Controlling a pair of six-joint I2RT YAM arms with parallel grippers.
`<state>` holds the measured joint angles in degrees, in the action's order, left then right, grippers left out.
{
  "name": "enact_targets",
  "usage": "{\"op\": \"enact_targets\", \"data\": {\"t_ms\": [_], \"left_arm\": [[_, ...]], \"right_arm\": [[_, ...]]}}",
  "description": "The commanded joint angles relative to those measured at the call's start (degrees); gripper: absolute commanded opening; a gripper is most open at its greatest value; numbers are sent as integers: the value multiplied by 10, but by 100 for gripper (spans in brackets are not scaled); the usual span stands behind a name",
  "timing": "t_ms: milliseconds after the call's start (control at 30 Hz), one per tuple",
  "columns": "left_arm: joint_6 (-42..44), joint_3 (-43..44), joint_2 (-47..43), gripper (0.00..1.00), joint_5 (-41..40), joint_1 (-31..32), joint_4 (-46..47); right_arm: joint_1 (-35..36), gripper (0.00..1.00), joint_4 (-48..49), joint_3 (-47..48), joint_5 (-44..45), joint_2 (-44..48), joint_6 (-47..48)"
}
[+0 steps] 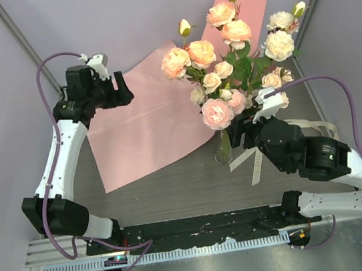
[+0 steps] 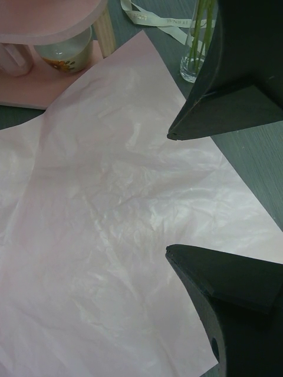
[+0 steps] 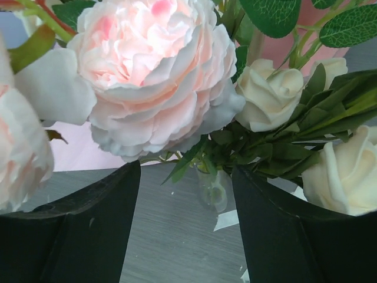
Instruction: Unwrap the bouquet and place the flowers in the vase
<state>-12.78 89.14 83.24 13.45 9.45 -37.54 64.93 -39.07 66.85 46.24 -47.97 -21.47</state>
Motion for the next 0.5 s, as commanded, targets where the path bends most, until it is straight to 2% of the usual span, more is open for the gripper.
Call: {"op": "enact_targets", "data": {"t_ms": [0,133,167,300,467], "left_arm": [[23,26,-2,75,-25,18,-4],[38,29,-3,75,-56,50,-13],[41,30,-4,75,-56,54,-13],[47,23,-23,76,-61,80,-4],[-4,4,-71,76,-21,80,-5]], "right_arm": [[4,71,-19,27,-51,30,-22],[4,75,-35,32,-86,59,-18],[4,87,-40,32,-98,66,-20],[4,88,-51,39,-130,103,-23],[4,89,-41,57,-145,132,0]]}}
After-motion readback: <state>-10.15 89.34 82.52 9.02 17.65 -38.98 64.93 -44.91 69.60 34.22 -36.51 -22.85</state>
